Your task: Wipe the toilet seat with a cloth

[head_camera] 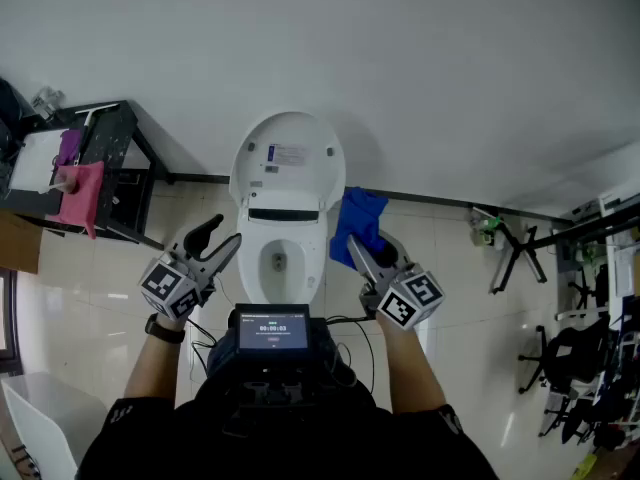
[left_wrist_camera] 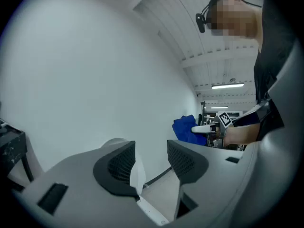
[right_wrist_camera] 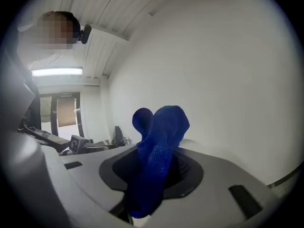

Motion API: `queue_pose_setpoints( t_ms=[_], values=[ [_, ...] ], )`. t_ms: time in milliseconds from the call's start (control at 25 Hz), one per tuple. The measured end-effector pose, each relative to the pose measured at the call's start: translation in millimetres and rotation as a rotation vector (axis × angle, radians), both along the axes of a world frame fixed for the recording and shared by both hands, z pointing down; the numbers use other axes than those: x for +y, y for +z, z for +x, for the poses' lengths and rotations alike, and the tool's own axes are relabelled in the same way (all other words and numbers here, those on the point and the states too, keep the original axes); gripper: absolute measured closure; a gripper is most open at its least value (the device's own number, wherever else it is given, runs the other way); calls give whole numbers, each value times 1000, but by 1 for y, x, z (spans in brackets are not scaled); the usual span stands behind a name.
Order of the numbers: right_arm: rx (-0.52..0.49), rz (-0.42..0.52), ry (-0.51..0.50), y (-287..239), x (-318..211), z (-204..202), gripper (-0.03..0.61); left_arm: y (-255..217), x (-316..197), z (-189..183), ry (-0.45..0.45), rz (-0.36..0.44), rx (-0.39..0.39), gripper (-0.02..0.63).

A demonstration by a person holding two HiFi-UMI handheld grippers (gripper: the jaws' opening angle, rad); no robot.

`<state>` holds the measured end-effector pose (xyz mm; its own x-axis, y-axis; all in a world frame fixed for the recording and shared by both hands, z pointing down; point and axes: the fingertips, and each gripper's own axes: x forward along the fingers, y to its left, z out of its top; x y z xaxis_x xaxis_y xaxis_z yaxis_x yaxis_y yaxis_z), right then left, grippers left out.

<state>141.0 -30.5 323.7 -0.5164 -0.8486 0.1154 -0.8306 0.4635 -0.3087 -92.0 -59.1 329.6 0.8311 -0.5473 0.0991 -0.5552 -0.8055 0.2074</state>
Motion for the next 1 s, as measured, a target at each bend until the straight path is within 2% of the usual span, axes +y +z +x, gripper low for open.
queue_pose_setpoints(
  t_ms=[280, 600, 840, 1000],
  values=[
    [104, -8, -3, 19, -21, 5, 434, 11, -8, 5, 14, -2, -13, 397],
    [229, -62, -56, 62, -44, 15, 434, 35, -12, 16, 14, -26, -71, 396],
    [299, -117, -122, 117, -69, 10, 434, 64, -12, 17, 10, -65, -117, 397],
    [388, -156, -195, 166, -83, 3, 435, 88, -10, 14, 4, -93, -144, 396]
  ],
)
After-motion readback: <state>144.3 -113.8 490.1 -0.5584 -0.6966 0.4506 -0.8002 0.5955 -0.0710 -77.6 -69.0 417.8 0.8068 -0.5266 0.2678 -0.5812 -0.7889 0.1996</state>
